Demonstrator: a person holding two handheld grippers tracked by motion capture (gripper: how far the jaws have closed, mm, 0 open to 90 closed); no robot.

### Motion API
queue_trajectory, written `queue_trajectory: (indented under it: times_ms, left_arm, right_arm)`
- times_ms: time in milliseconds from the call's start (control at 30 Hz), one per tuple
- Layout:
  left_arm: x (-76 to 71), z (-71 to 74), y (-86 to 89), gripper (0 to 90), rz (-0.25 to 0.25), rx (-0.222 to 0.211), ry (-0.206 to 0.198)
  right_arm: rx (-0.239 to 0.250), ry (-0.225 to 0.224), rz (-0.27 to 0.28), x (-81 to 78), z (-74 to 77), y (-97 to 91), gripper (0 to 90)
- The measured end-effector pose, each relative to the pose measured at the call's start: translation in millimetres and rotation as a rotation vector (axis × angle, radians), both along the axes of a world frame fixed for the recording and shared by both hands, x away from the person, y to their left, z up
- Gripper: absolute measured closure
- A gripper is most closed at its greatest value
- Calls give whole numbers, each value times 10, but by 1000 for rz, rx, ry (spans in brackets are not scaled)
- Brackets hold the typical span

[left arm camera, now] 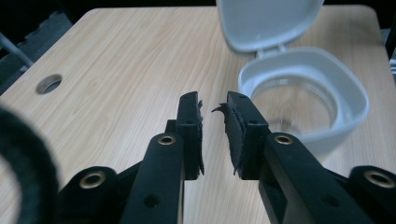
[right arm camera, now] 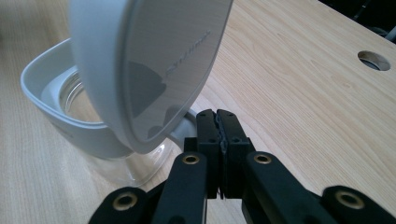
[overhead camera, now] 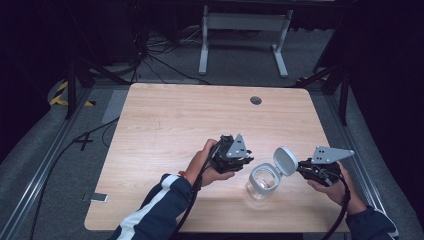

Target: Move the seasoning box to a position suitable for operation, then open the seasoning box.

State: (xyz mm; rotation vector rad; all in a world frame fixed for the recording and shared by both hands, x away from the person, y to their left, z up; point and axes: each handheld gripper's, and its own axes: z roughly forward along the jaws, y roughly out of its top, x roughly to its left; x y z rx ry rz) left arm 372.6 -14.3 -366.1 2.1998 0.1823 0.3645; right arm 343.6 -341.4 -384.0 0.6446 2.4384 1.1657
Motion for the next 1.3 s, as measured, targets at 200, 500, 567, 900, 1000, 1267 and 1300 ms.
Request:
queue_trajectory:
  times_ms: [200, 500, 567, 900, 1000, 1267, 1300]
  left_arm:
    - [-51, -161, 390, 688, 55, 63, -16]
    - [-157, -421, 1059, 579, 209, 135, 17]
    - [-175, -481, 1195, 522, 227, 157, 38]
    - [-250, -757, 1646, 310, 297, 198, 120]
    - [-270, -830, 1791, 266, 341, 176, 114]
    - [-299, -1016, 2047, 228, 394, 129, 160]
    - [-300, -1023, 2070, 220, 395, 136, 159]
  right_arm:
    - [-4, 2, -13, 11, 1, -4, 895]
    - [-5, -37, -18, -23, 40, 23, 897]
    - [-10, -33, -18, -17, 26, 35, 896]
    - [-37, -36, -39, -63, -37, 2, 897]
    - [-56, -43, -45, -109, -91, -35, 896]
    - [-71, -60, -84, -202, -250, -252, 896]
    - [-72, -51, -93, -212, -279, -291, 897]
